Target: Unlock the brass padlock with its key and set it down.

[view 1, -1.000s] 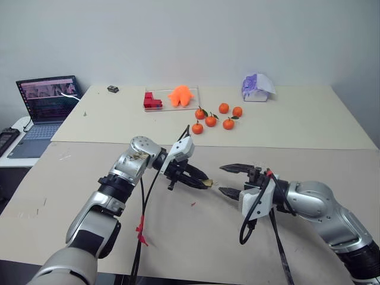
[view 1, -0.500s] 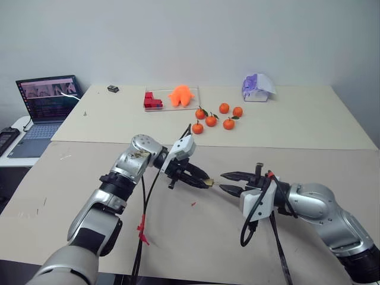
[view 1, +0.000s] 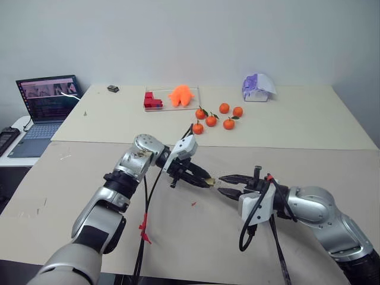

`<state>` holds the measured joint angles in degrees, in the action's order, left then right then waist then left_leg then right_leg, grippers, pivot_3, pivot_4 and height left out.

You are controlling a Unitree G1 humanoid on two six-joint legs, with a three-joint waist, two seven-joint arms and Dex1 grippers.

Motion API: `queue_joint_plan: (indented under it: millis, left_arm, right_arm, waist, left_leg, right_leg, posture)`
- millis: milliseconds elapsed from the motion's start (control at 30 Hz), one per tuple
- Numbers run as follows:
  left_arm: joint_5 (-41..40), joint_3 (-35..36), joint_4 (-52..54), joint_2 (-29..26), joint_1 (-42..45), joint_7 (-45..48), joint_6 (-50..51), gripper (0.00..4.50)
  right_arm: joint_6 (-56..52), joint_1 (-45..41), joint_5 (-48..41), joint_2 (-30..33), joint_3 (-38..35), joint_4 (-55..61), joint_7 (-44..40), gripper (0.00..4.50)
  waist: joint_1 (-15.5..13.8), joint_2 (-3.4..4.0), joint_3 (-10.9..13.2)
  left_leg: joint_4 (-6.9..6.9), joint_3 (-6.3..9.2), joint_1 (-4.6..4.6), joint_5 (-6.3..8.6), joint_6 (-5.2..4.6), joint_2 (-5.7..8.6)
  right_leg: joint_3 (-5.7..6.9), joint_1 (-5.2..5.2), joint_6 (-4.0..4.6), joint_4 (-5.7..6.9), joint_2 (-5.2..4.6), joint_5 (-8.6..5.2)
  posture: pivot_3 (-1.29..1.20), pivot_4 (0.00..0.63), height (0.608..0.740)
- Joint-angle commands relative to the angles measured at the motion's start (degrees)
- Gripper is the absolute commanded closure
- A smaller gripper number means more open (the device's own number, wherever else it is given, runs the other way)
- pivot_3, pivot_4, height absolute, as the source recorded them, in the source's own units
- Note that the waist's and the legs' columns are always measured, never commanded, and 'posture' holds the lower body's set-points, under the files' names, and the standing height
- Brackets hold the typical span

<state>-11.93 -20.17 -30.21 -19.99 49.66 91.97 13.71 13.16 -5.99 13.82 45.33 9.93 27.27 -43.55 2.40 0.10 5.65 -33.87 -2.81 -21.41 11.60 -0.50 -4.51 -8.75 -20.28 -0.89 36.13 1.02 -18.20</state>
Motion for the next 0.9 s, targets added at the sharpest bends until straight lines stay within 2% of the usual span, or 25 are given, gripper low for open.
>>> queue_joint_plan:
  millis: [33, 133, 167, 200, 233, 267, 333, 733, 900]
  left_arm:
    - [-0.1, 0.8, 0.2, 0.1, 1.9, 0.5, -1.0, 3.7]
    - [-0.1, 0.8, 0.2, 0.1, 1.9, 0.5, -1.1, 3.7]
    - [-0.1, 0.8, 0.1, 0.1, 2.0, 0.5, -1.1, 3.7]
    - [0.0, 0.8, 0.1, 0.2, 2.0, 0.5, -1.1, 3.7]
    - [0.0, 0.9, 0.0, 0.2, 2.1, 0.5, -1.1, 3.7]
    - [0.0, 0.9, -0.1, 0.2, 2.1, 0.5, -1.2, 3.7]
    - [0.2, 1.1, -0.2, 0.2, 2.2, 0.5, -1.3, 3.7]
    - [0.8, 1.3, 0.4, -0.3, 1.9, 0.3, -2.5, 3.7]
    - [2.2, 0.8, 5.2, -0.2, 2.4, -2.3, -2.8, 3.7]
  right_arm:
    - [-0.8, -0.4, -1.1, -0.6, -1.6, 2.8, 0.3, 2.81]
    - [-1.0, -0.5, -1.0, -0.9, -1.5, 2.8, 0.5, 2.81]
    - [-1.1, -0.5, -1.0, -1.0, -1.4, 2.9, 0.5, 3.08]
    - [-1.2, -0.6, -1.0, -1.1, -1.4, 2.9, 0.4, 3.08]
    - [-1.3, -0.6, -1.0, -1.1, -1.4, 3.0, 0.4, 3.5]
    - [-1.5, -0.6, -1.1, -1.3, -1.4, 3.1, 0.4, 3.68]
    - [-1.6, -0.5, -1.2, -1.5, -1.1, 3.3, 0.3, 4.41]
    - [-2.1, -1.2, -1.4, -1.9, -0.4, 2.1, -0.4, 4.47]
    - [-12.0, -2.1, -6.3, -4.0, -0.9, 3.5, -2.4, 4.47]
  waist:
    - [0.0, 0.0, 0.0]
    - [0.0, 0.0, 0.0]
    - [0.0, 0.0, 0.0]
    - [0.0, 0.0, 0.0]
    - [0.0, 0.0, 0.0]
    - [0.0, 0.0, 0.0]
    - [0.0, 0.0, 0.0]
    - [0.0, 0.0, 0.0]
    - [0.0, 0.0, 0.0]
  left_leg:
    - [0.0, 0.0, 0.01, 0.0, 0.0, 0.0]
    - [-0.01, 0.01, 0.02, 0.0, 0.0, 0.0]
    - [-0.01, 0.01, 0.01, 0.0, 0.0, 0.0]
    - [0.0, 0.01, 0.01, 0.0, 0.0, 0.0]
    - [0.0, 0.01, 0.01, 0.0, 0.0, 0.0]
    - [0.0, 0.01, 0.01, 0.0, 0.0, 0.0]
    - [-0.01, 0.01, -0.01, 0.0, 0.0, 0.0]
    - [0.0, 0.01, 0.01, 0.0, 0.0, 0.0]
    - [-0.01, 0.01, 0.01, 0.0, 0.0, 0.0]
  right_leg:
    - [0.0, 0.0, 0.0, 0.01, 0.0, 0.0]
    - [0.0, 0.01, -0.01, 0.01, 0.0, -0.01]
    - [0.0, 0.01, -0.01, 0.01, 0.0, -0.01]
    - [0.0, 0.01, -0.01, 0.01, 0.0, -0.01]
    - [0.0, 0.01, -0.01, 0.0, 0.0, -0.01]
    - [0.0, 0.01, -0.01, 0.0, 0.0, -0.01]
    - [0.0, 0.01, 0.0, 0.0, 0.0, 0.0]
    - [0.0, 0.01, -0.01, 0.01, 0.0, 0.0]
    - [0.0, 0.01, 0.04, 0.02, 0.0, 0.02]
  posture:
    - [0.0, 0.15, 0.724]
    - [0.0, 0.15, 0.724]
    - [0.0, 0.15, 0.724]
    - [0.0, 0.15, 0.724]
    - [0.0, 0.15, 0.724]
    - [0.0, 0.15, 0.724]
    - [0.0, 0.15, 0.724]
    - [0.0, 0.15, 0.724]
    - [0.0, 0.15, 0.724]
